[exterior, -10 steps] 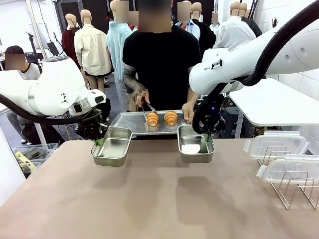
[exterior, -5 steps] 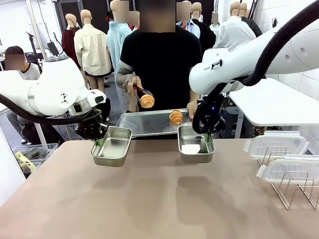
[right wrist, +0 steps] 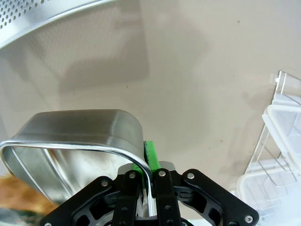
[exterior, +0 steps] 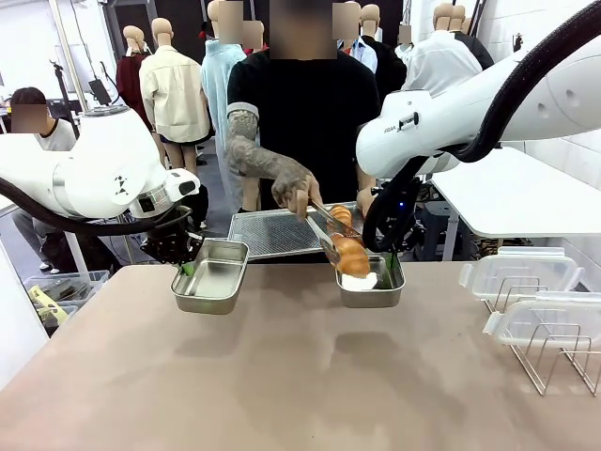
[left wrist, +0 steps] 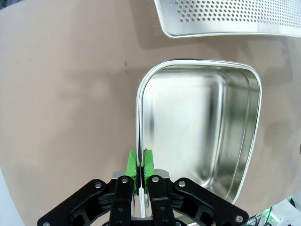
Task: Place the bread in airtight containers.
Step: Once an object is inside an Airtight Container , place the container in the center of the table.
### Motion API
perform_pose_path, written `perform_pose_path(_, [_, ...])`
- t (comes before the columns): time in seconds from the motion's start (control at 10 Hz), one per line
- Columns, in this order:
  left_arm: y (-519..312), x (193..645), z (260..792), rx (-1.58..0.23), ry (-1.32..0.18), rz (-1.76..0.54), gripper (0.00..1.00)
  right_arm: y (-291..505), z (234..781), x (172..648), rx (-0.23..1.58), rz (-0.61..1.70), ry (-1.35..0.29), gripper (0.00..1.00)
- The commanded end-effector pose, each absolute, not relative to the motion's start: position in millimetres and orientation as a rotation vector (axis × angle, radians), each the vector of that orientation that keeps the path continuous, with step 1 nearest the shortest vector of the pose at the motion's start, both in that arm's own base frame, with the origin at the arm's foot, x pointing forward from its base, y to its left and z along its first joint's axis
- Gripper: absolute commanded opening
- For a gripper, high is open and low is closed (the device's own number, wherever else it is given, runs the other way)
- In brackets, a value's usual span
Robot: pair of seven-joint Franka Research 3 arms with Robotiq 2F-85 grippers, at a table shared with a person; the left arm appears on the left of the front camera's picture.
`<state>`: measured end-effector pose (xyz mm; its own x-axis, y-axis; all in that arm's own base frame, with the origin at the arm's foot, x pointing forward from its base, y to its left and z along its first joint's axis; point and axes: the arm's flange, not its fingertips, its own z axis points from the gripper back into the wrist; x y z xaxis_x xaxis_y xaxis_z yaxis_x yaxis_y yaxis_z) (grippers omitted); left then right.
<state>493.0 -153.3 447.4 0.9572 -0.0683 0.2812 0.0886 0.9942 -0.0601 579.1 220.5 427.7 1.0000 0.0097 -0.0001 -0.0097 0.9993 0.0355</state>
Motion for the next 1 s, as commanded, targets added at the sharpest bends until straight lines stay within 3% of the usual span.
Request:
perform_pose_path(0.0, [-152.4,495.2,451.7,-0.058,-0.292,-0.088,0.00,219.3,429.8,575.8,0.033,0.007,-0.007,0.00])
perform_pose_path(0.9, [-152.4,495.2,451.7,-0.058,-0.292,-0.088,0.00,219.3,429.8,575.8,0.033,0.007,-0.007,0.00])
